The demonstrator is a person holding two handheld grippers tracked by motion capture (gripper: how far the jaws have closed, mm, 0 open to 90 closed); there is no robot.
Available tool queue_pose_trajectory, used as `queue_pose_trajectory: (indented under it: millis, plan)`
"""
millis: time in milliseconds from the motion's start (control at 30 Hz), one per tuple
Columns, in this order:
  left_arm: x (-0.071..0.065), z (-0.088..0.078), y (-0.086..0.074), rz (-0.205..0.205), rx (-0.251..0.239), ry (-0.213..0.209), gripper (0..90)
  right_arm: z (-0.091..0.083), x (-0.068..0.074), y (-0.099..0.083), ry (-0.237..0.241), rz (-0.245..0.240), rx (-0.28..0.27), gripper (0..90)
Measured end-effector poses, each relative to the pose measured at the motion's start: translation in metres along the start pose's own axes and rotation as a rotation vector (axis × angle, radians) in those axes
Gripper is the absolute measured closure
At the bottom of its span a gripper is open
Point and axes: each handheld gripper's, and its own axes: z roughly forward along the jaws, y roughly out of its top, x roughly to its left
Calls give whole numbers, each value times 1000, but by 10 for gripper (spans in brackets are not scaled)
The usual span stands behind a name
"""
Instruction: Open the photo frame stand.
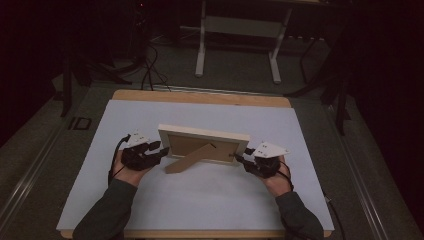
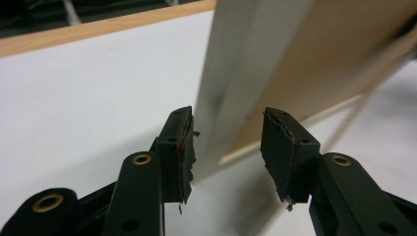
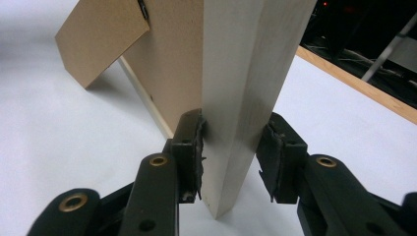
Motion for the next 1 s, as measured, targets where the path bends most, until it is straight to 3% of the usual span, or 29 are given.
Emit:
queue_pose_trajectory:
  millis: [167, 300, 567, 767, 833, 1000]
  plan:
    - [-11, -5, -4, 32, 12, -101, 577, 0, 0, -1, -2, 5, -9, 632]
    - [-21, 6, -2, 85, 66, -155, 573, 1, 0, -1, -6, 14, -12, 632]
    - [-39, 32, 2, 163, 150, -173, 611, 3, 4, -2, -32, -7, -22, 632]
    - [-41, 36, 7, 173, 156, -131, 716, 7, 10, 1, -79, -56, -15, 633]
    - [-41, 35, 10, 159, 139, -162, 758, 8, 9, 1, -90, -48, -18, 633]
    - [-54, 38, 16, 185, 132, -191, 781, 14, 8, 2, -111, -43, -21, 632]
